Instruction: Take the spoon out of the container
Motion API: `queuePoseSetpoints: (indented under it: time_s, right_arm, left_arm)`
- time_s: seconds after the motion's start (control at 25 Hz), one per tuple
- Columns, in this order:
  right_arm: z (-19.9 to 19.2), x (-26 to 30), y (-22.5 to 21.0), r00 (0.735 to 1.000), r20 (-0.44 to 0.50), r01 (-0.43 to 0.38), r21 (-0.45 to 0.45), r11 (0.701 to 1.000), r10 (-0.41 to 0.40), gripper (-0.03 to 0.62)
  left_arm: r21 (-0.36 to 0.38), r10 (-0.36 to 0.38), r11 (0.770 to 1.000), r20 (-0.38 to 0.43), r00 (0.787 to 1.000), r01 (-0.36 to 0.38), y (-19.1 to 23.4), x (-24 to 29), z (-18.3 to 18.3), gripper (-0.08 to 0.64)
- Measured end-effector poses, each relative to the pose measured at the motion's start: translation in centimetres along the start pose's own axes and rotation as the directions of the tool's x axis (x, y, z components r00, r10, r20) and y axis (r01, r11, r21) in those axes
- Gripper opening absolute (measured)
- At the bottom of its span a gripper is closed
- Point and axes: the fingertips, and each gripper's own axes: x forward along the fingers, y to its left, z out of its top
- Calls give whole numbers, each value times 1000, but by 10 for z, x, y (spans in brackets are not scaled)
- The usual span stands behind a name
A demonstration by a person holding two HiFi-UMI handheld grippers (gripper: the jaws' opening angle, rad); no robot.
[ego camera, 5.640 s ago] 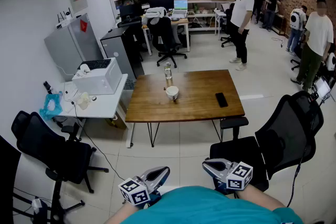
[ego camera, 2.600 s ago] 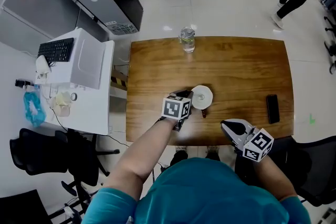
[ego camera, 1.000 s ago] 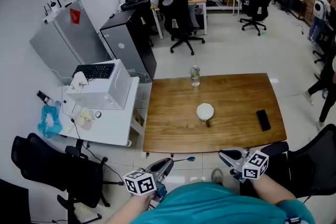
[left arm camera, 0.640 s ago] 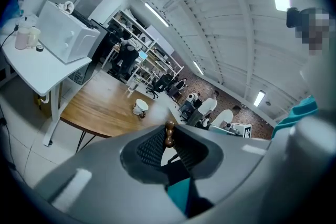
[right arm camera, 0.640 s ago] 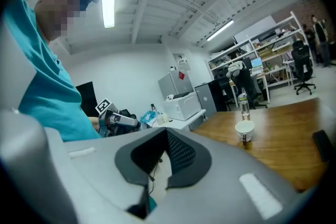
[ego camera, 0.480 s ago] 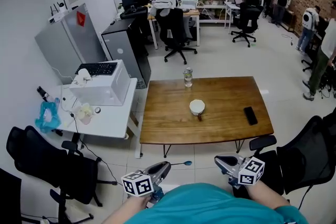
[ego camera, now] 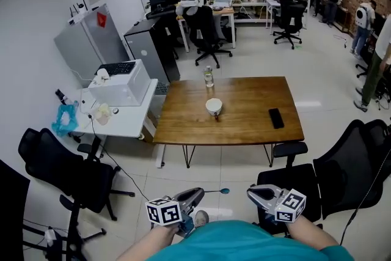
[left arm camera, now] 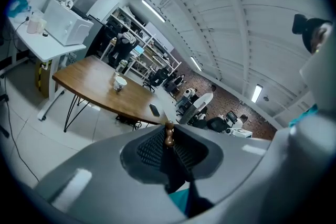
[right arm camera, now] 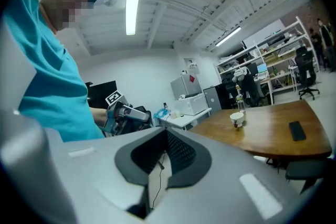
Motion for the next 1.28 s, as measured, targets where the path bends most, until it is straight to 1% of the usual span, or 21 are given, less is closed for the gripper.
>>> queuePoseSetpoints:
  time_s: [0.08, 0.16, 0.28, 0.4, 0.48, 0.6, 0.68, 0.76, 0.8, 0.88, 0.92, 1.0, 1.12, 1.28]
  right_arm:
    - [-1, -16, 17, 1000, 1, -11, 4, 1000, 11, 2]
    - [0, -25, 30, 1000, 5, -15, 13, 1000, 14, 2]
    - [-1, -26, 56, 1000, -7, -21, 14, 1000, 22, 2]
    - [-9, -9, 83, 999, -24, -25, -2, 1000, 25, 2]
    - [-11, 6, 96, 1000, -23, -4, -11, 1000, 4, 2]
    - [-12, 27, 118, 999, 9, 40, 6, 999, -40, 0]
    - [-12, 42, 131, 998, 25, 50, 27, 998, -50, 0]
    - [-6, 58, 143, 998, 21, 51, 29, 998, -52, 0]
    - [-2, 65, 150, 999, 16, 51, 20, 998, -52, 0]
    - [4, 69, 156, 998, 16, 53, 4, 999, -53, 0]
    - [4, 67, 154, 998, 19, 56, 1, 998, -56, 0]
    - [5, 59, 147, 998, 24, 65, 2, 998, -65, 0]
    - [11, 54, 148, 997, 25, 78, 2, 997, -78, 0]
    - [14, 64, 156, 997, 21, 80, -1, 997, -80, 0]
  left_arm:
    - [17, -4, 1000, -16, 1000, 4, -27, -4, -13, 48]
    - [26, -12, 1000, -15, 1000, 12, -50, -10, -20, 48]
    - [24, -18, 1000, -8, 1000, 18, -66, -32, -29, 48]
    - [39, -24, 999, 15, 1000, 24, -63, -67, -28, 48]
    - [39, -36, 999, 28, 999, 35, -54, -92, -26, 48]
    - [59, -46, 997, 54, 997, 43, -48, -135, -17, 48]
    - [41, -44, 998, 62, 997, 42, -40, -158, -14, 48]
    - [25, -78, 997, 82, 994, 76, -43, -174, -2, 48]
    - [10, -94, 996, 91, 991, 93, -46, -180, 3, 48]
    - [-34, -68, 997, 89, 994, 71, -37, -189, 1, 48]
    - [-36, -57, 998, 91, 994, 60, -34, -189, 0, 48]
    - [-12, -56, 998, 102, 993, 58, -39, -185, 1, 48]
    - [-7, -65, 998, 98, 993, 66, -48, -188, 1, 48]
    - [0, -67, 998, 104, 992, 68, -48, -202, 8, 48]
